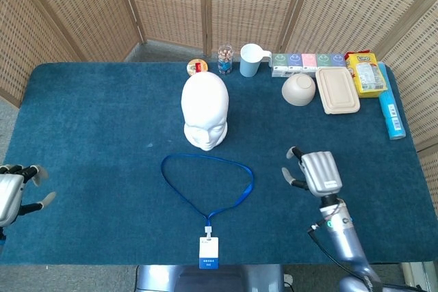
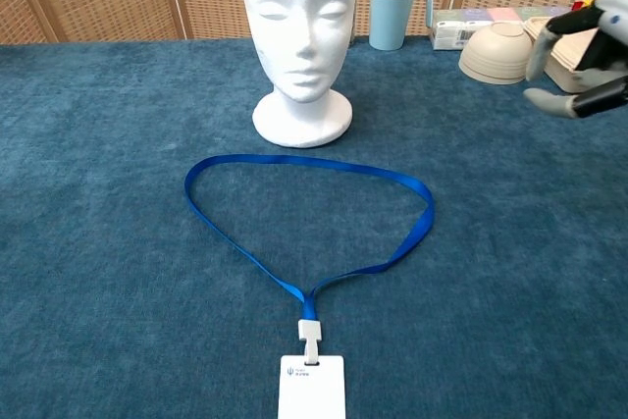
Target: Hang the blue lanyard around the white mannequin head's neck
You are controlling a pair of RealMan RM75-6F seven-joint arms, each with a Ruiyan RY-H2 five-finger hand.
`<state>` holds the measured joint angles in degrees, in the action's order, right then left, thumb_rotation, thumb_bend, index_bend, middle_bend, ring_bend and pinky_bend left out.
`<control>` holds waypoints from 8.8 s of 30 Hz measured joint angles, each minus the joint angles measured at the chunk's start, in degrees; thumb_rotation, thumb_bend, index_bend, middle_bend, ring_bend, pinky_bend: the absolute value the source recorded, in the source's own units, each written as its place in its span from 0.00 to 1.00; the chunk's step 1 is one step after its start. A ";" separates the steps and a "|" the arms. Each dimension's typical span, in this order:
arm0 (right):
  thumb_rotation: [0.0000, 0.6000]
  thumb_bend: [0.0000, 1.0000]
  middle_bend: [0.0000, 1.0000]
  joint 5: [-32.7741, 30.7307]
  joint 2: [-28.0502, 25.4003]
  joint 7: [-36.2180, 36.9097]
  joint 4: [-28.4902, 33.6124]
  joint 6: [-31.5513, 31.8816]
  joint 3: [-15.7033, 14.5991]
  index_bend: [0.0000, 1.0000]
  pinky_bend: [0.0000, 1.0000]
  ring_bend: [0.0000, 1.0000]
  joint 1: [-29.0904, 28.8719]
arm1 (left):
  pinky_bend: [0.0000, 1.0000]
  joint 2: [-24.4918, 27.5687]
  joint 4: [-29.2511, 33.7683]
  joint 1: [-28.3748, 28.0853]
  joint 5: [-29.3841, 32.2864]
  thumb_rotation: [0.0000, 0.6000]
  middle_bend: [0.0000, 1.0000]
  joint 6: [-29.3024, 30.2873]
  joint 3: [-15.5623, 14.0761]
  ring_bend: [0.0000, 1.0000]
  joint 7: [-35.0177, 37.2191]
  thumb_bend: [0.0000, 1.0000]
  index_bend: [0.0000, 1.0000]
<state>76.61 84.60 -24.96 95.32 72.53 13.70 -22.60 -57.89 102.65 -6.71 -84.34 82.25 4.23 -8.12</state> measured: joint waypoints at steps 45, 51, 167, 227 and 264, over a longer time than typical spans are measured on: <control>0.68 0.39 1.00 -20.63 22.93 -16.41 -13.52 -0.81 0.22 0.48 1.00 1.00 -10.14 | 0.36 -2.40 -2.85 -5.90 4.20 0.78 0.54 -7.49 0.21 0.44 -0.34 0.20 0.48; 0.68 0.39 1.00 -21.71 24.02 -17.26 -14.59 -1.47 0.50 0.48 1.00 1.00 -10.99 | 0.36 -2.40 -2.98 -5.96 4.58 0.78 0.54 -7.77 -0.11 0.44 -0.31 0.20 0.48; 0.88 0.57 1.00 -22.76 24.03 -22.82 -16.38 -2.92 -1.98 0.68 1.00 1.00 -14.24 | 0.51 -4.43 -3.89 -7.97 5.58 0.78 0.51 -8.87 -0.21 0.41 -1.68 0.20 0.42; 0.89 0.58 1.00 -21.44 22.50 -19.16 -14.43 -4.09 -2.82 0.70 1.00 1.00 -12.96 | 1.00 -40.29 -23.45 -35.25 36.38 0.78 1.00 -24.49 9.12 1.00 -30.89 0.31 0.51; 0.89 0.58 1.00 -22.51 21.51 -18.03 -13.99 -5.38 -3.13 0.71 1.00 1.00 -12.75 | 1.00 -46.49 -28.55 -39.38 42.56 0.78 1.00 -22.24 10.71 1.00 -30.61 0.31 0.51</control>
<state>54.10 106.11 -42.99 81.33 67.16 10.57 -35.35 -104.38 74.09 -46.09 -41.78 60.01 14.94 -38.74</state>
